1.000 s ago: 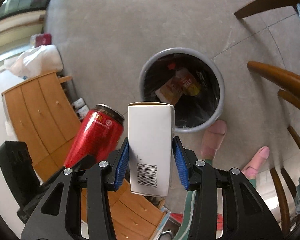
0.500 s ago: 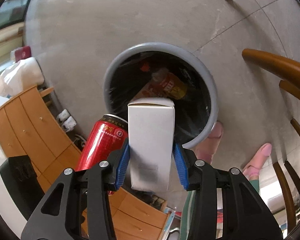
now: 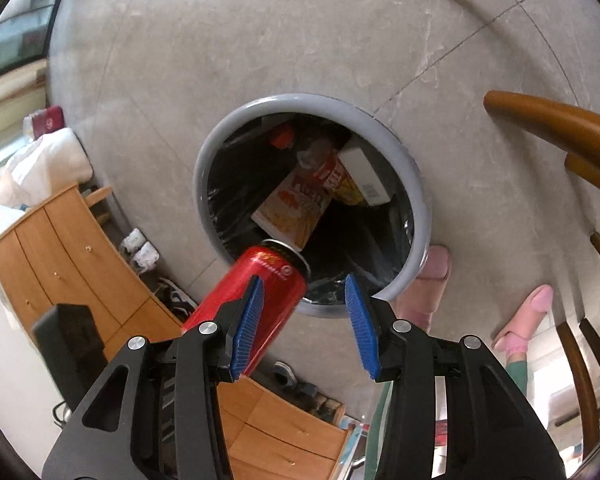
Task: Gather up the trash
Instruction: 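Open both grippers to drop the can and white box into the bin, then move both grippers back to the table toward the second red can and water bottle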
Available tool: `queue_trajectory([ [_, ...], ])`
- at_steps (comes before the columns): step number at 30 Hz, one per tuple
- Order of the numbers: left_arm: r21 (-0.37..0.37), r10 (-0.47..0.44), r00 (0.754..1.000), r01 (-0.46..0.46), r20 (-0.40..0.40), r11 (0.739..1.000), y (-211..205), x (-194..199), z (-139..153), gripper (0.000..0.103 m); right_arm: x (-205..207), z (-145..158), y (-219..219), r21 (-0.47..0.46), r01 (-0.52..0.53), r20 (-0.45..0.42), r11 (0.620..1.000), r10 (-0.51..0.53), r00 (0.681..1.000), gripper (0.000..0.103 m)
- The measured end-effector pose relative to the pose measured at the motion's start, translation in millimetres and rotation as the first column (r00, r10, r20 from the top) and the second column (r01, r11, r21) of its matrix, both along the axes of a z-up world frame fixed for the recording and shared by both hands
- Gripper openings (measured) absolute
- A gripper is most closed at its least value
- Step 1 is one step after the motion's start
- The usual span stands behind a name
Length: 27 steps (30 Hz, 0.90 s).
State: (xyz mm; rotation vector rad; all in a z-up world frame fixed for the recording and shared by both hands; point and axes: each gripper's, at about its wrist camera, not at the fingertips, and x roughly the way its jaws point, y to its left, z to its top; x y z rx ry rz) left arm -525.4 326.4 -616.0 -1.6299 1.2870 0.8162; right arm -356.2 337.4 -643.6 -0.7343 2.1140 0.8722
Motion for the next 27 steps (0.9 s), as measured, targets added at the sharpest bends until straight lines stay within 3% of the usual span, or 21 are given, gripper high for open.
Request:
queue_trajectory([
  [8, -0.014, -0.001, 1.000, 0.001, -0.020, 1.000, -7.7, -2.6, 3.2, 0.066, 5.8, 6.1, -7.6, -0.004, 0.002, -0.002, 1.000, -0.002, 1.000, 0.045],
  [10, -0.015, -0.005, 1.000, 0.005, -0.030, 1.000, -9.8, -4.1, 8.3, 0.071, 6.4, 11.9, -8.3, -0.004, 0.006, -0.004, 1.000, -0.006, 1.000, 0.045],
  [17, 0.004, 0.004, 1.000, -0.004, -0.015, 1.000, -14.2, -9.1, 49.4, 0.073, 1.0, 60.3, -3.7, 0.033, 0.013, -0.027, 0.999, -0.012, 1.000, 0.045],
  [22, 0.081, -0.006, 0.999, 0.009, -0.042, 0.997, -14.5, -22.1, 130.9, 0.073, -16.7, 152.8, 16.0, 0.159, -0.021, -0.062, 0.987, 0.031, 0.998, 0.045],
  [24, 0.141, -0.027, 0.998, 0.035, -0.056, 0.989, -13.6, -22.7, 180.7, 0.073, -25.5, 204.8, 26.3, 0.245, -0.041, -0.089, 0.969, 0.064, 0.994, 0.045],
  [27, 0.241, -0.088, 0.996, 0.094, -0.035, 0.966, -8.8, -9.9, 263.1, 0.073, -24.6, 304.9, 36.9, 0.412, -0.039, -0.125, 0.911, 0.098, 0.987, 0.045],
])
